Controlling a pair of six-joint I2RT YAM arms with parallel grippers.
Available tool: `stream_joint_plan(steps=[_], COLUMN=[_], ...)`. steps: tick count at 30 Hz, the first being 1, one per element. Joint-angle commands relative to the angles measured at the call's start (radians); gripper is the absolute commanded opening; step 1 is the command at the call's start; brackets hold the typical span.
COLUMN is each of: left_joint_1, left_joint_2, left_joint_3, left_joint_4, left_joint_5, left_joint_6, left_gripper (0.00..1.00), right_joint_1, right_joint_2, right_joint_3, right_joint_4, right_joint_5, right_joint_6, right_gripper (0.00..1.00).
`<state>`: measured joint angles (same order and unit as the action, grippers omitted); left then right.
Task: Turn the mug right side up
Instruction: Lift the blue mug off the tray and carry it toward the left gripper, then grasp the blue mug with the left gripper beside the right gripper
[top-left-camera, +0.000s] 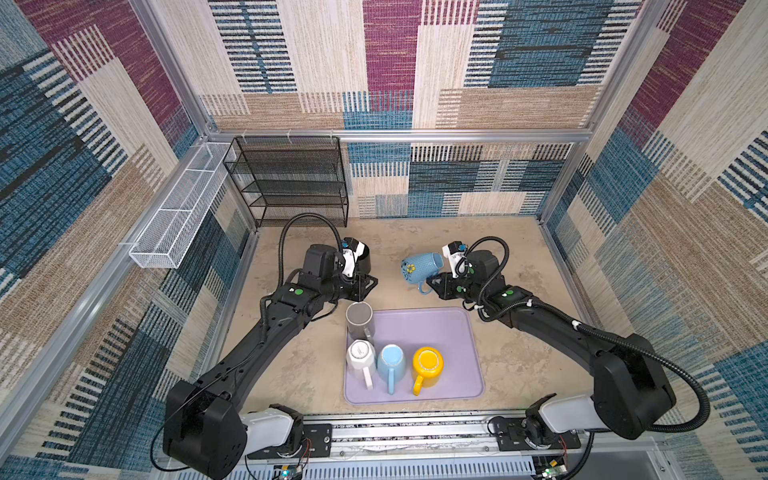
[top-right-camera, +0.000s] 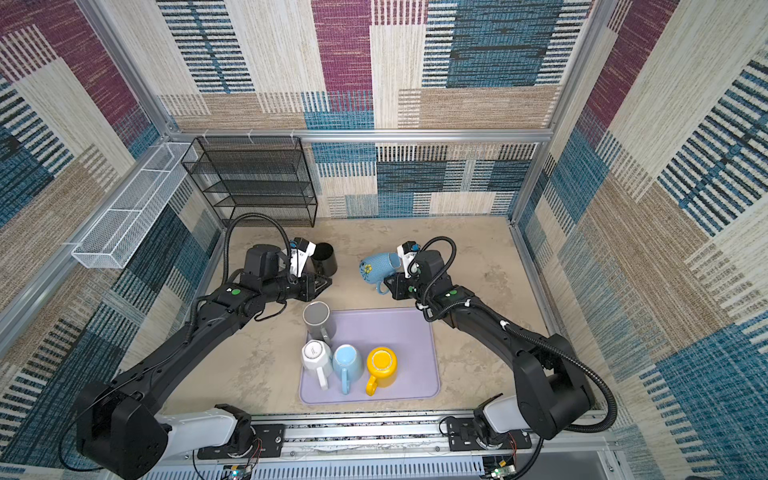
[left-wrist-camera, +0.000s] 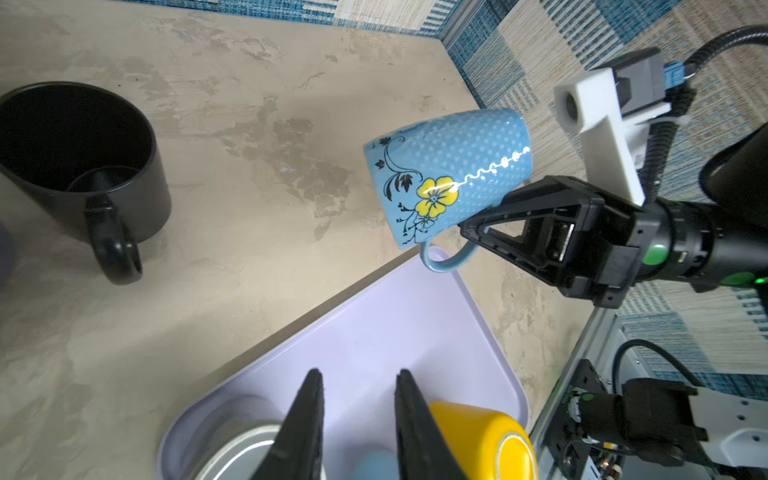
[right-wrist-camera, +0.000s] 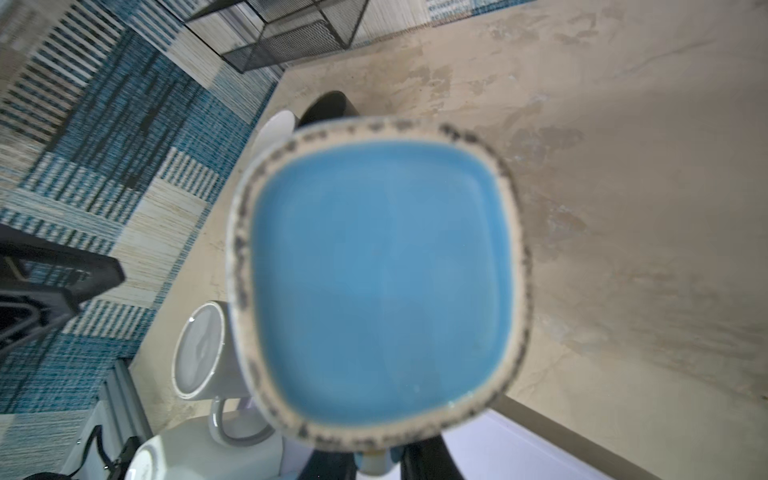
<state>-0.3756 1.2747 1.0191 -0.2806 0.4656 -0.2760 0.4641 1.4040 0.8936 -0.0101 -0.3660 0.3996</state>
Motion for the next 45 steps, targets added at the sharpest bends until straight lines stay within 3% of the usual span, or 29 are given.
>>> stream_joint_plan(steps=[1, 12, 28, 45], left_joint_1=[-0.001, -0.020, -0.075, -0.080], left_joint_2=[0.001, -0.009, 0.072, 0.110], left_joint_3=[-0.013, -0.089, -0.148, -0.166], left_joint_4=[0.094, 0.364, 0.737, 0.947], left_joint_5=[0.066, 0.195, 0.264, 0.317], left_joint_6=[-0.054, -0.179, -0.334, -0.405], left_gripper=[0.27, 0.27, 0.29, 0.31], right_joint_1=[-0.010, -0.016, -0.016, -0.016], right_joint_2=[-0.017, -0.028, -0.068, -0.066], right_joint_3=[0.003, 0.040, 0.028, 0.003], right_joint_4=[0.183, 0.297, 0.409, 0.504], right_joint_5=[-0.102, -0.216, -0.332, -0.400], right_joint_6=[0.045, 0.083, 0.098, 0.140], right_gripper=[0.00, 0.00, 0.00, 0.00])
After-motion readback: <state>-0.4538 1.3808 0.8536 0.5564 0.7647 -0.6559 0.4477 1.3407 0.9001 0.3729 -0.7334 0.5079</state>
